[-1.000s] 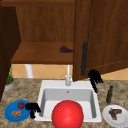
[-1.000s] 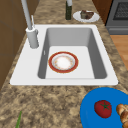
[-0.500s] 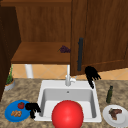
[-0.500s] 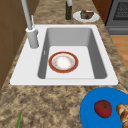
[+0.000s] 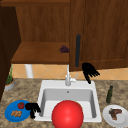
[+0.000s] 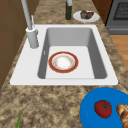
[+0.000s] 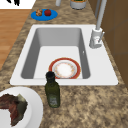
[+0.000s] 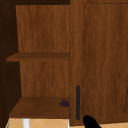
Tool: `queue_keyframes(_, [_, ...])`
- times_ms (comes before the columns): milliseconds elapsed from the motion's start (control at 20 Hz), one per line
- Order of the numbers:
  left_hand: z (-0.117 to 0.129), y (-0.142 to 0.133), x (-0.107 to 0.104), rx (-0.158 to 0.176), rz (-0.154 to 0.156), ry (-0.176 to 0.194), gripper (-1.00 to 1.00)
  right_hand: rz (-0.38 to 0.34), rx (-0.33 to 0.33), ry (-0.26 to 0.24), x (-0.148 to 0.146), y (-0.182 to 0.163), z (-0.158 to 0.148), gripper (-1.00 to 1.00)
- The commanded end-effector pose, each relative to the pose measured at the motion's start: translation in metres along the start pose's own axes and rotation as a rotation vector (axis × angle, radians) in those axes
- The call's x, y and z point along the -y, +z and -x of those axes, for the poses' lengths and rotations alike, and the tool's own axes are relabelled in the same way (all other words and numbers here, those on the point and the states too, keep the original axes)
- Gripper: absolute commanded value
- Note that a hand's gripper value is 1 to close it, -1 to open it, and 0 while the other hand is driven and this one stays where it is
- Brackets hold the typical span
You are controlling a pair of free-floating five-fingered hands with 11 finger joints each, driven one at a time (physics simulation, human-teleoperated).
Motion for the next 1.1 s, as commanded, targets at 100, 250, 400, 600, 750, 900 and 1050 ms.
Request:
queue_keyframes(100, [0.000,0.000,0.000,0.000,0.000,0.000,0.00,-0.044,-0.066,-0.048,0.025,-0.001,-0.021,-1.00])
queue_keyframes(250, [0.000,0.000,0.000,0.000,0.000,0.000,0.00,-0.070,-0.100,-0.034,0.036,-0.007,-0.031,-1.00])
queue_keyframes(400, [0.000,0.000,0.000,0.000,0.000,0.000,0.00,-0.085,-0.135,-0.020,0.047,-0.010,-0.040,-1.00])
queue_keyframes(600, [0.000,0.000,0.000,0.000,0.000,0.000,0.00,-0.096,-0.161,0.013,0.066,-0.016,-0.055,-1.00])
queue_keyframes(750, [0.000,0.000,0.000,0.000,0.000,0.000,0.00,-0.071,-0.170,0.084,0.057,-0.023,-0.046,-1.00])
queue_keyframes(900, [0.000,0.000,0.000,0.000,0.000,0.000,0.00,-0.044,-0.131,0.075,0.044,-0.031,-0.034,-1.00])
queue_keyframes(1050, [0.000,0.000,0.000,0.000,0.000,0.000,0.00,-0.027,-0.143,0.064,0.055,-0.042,-0.047,-1.00])
